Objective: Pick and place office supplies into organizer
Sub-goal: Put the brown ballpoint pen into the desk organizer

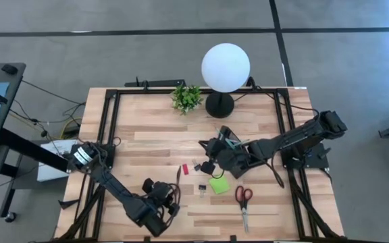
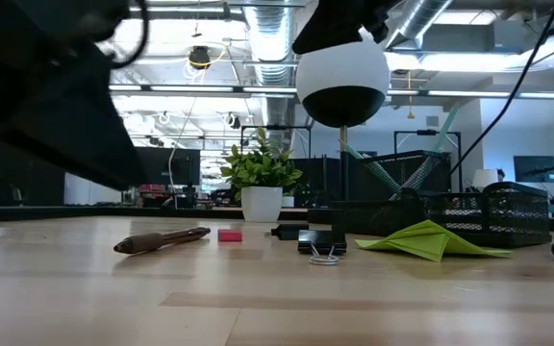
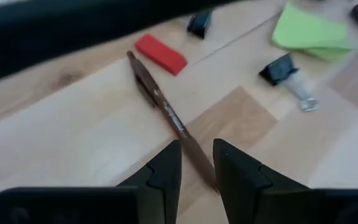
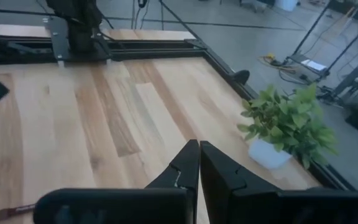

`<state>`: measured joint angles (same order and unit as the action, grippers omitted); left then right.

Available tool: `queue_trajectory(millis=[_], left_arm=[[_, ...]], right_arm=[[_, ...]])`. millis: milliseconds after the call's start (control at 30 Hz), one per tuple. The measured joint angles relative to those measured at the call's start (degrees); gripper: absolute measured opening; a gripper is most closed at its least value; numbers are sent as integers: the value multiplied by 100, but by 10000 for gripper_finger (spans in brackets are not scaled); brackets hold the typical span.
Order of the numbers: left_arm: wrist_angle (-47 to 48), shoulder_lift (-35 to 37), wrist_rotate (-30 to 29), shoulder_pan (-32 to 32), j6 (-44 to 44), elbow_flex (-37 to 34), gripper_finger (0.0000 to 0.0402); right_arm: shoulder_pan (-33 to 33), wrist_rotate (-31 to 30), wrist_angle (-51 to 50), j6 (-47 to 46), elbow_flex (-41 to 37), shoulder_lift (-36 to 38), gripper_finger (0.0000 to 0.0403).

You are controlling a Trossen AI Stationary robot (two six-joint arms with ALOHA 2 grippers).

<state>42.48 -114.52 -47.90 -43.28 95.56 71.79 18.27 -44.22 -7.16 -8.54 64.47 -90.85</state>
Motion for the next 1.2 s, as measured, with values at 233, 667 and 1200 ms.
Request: queue_trajectory(millis=[233,667,1200], left_arm=[[-326,0,442,381,-177,-2,104],[-373,0,965,332,170,-4,156],[-316,-726,464,218,856,222,116]], right_arm=[[58,99,-7,313,-2,12,7],[395,85,-364,455,-4,166,7],[523,85,-337,409,-4,166,7]])
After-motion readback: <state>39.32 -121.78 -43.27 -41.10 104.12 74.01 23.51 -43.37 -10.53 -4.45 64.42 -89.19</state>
